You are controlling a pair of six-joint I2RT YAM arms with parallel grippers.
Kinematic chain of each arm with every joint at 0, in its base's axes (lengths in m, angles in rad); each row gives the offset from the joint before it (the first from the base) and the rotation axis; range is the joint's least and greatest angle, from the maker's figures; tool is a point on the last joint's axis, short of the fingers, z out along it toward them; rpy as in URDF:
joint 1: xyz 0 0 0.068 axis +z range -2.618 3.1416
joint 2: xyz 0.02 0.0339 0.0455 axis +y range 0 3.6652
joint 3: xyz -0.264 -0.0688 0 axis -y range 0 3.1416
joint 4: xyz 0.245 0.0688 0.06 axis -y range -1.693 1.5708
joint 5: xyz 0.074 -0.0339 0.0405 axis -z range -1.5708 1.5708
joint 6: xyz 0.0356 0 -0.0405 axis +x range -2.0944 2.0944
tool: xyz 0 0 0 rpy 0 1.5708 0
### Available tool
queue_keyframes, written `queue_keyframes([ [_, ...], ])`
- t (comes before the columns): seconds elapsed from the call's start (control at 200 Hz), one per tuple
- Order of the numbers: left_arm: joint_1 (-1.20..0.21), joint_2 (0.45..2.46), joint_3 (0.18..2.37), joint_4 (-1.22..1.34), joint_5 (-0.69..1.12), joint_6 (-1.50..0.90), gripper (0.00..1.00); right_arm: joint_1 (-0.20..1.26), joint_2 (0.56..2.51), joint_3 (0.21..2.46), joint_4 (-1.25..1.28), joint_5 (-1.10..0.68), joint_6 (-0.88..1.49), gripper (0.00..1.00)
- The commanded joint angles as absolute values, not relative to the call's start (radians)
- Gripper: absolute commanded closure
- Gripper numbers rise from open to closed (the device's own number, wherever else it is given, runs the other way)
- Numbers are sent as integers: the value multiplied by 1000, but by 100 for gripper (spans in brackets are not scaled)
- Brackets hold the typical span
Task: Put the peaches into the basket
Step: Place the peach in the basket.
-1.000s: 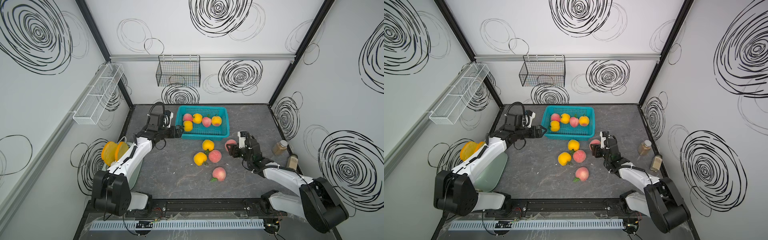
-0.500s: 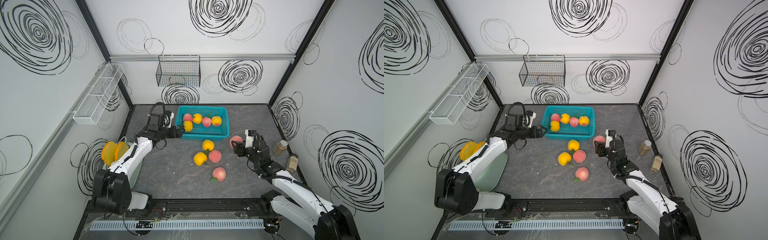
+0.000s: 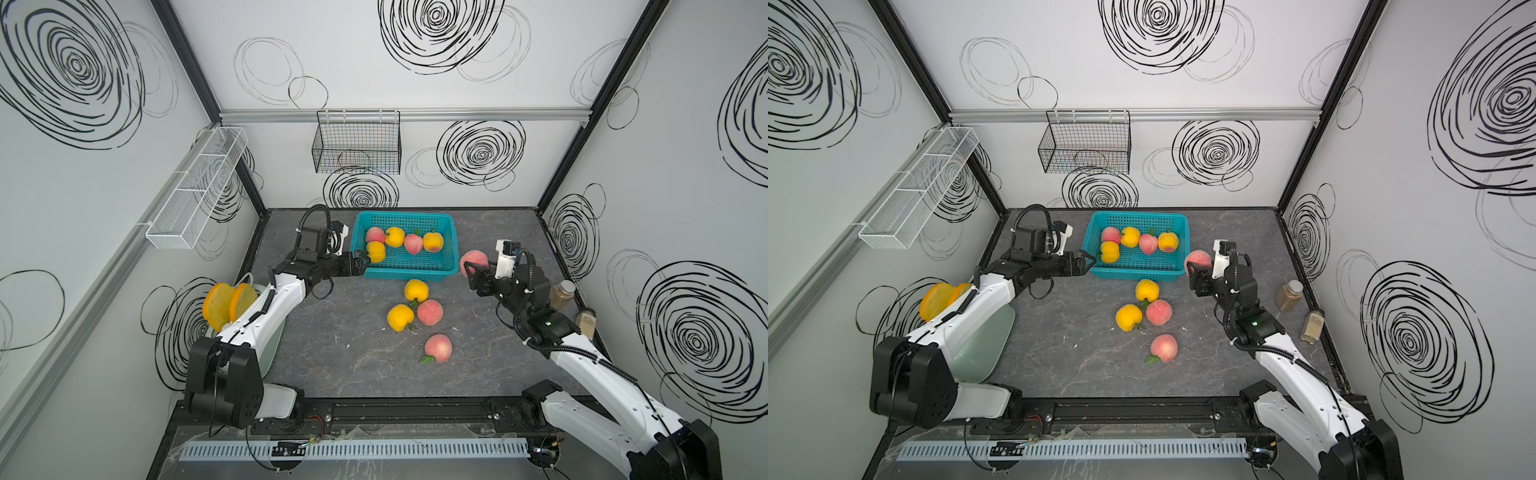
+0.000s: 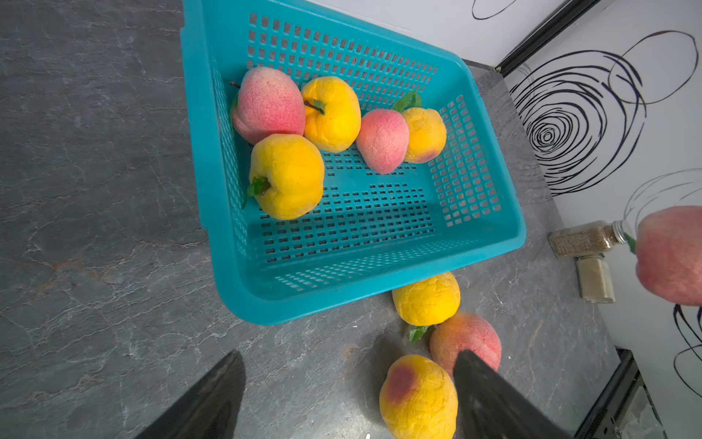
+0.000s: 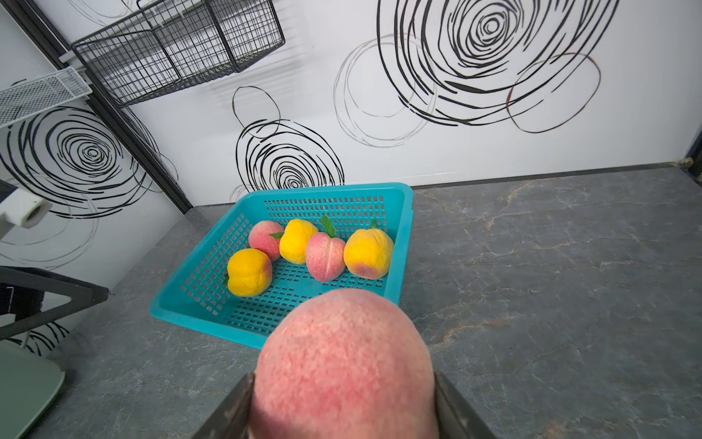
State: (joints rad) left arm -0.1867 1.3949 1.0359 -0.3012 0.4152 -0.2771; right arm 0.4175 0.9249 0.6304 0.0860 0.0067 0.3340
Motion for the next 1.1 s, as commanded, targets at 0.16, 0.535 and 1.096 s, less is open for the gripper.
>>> queue_keyframes([
  [0.16,-175,1406,1022,-252,436,-283,11,439,1105,815,109,-112,301,100],
  [0.535,-174,1389,1017,-246,460,-296,10,492,1411,1099,36,-165,311,100],
  [1.096,-223,1347,981,-243,468,-309,10,583,2065,1635,-113,-143,310,100],
])
